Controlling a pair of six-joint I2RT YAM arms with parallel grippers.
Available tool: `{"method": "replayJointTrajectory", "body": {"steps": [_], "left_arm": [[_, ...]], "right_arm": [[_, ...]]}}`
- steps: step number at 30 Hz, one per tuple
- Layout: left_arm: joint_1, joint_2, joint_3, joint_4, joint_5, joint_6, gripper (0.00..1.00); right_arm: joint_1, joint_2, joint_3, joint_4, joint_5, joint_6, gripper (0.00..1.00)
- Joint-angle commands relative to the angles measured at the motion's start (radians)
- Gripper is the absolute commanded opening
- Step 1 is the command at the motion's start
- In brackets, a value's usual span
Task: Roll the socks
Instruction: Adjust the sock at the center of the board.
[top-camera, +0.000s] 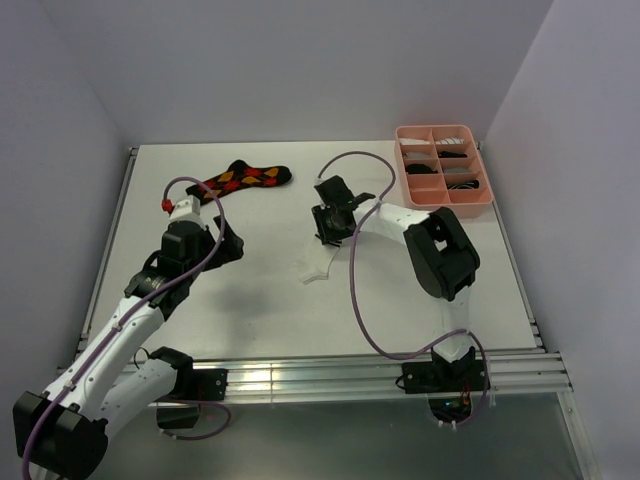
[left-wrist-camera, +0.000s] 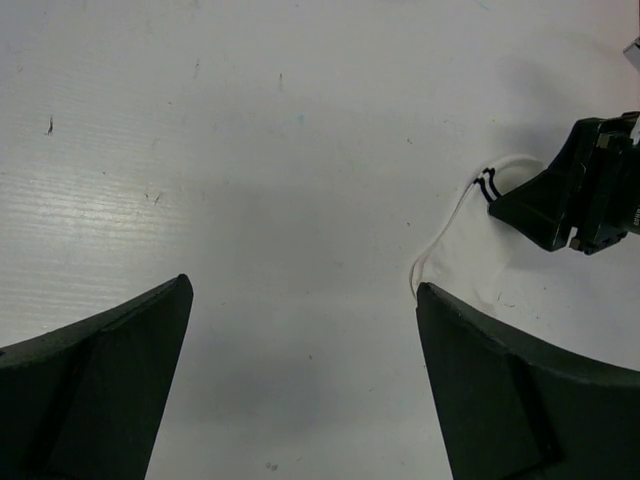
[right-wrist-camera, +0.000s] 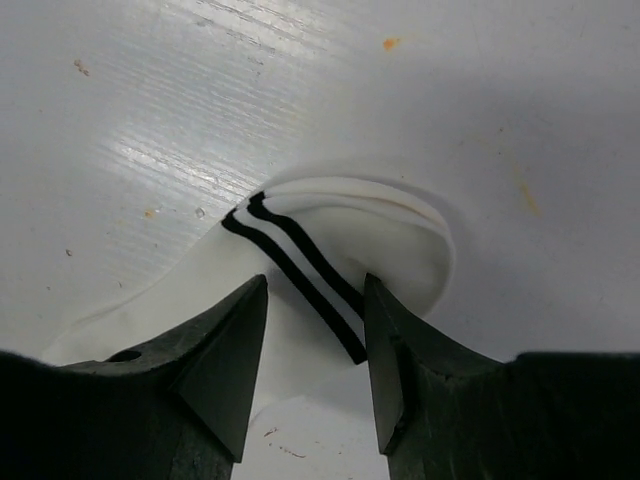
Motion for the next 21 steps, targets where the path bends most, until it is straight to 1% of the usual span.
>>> {"method": "replayJointTrajectory", "body": {"steps": [1,5,8,10,12,13,16,21], "left_arm": [[0.003,0.004,-0.008,0.048,0.019,0.016,0.99],[0.003,0.007,-0.007,0.053,0.016,0.021,0.99],[0.003,0.006,-0.005,0.047,0.007,0.024,0.99],[0.003,0.001,-0.004,0.047,-0.001,0.028,0.99],[0.003,-0.003,-0.008,0.047,-0.010,0.032,1.00],[0.003,-0.005,-0.012,0.047,-0.016,0.032,0.99],[0.003,-0.014,-0.013,0.039,-0.024,0.039,0.99],[0.003,-0.022,-0.016,0.025,-0.029,0.047,0.99]], "right_arm": [[0.015,-0.053,0.007,0.057,-0.004,-0.023,0.51],[0.076,-0.196,-0.085,0.115,0.005,-0.083,0.58],[0.145,-0.257,-0.154,0.123,0.023,-0.108,0.62],[0.203,-0.284,-0.199,0.125,0.069,-0.123,0.63],[0.243,-0.291,-0.235,0.125,0.112,-0.132,0.64],[0.272,-0.294,-0.243,0.126,0.121,-0.132,0.67],[0.308,-0.282,-0.263,0.122,0.152,-0.131,0.67],[0.325,-0.256,-0.256,0.111,0.177,-0.143,0.66]]}}
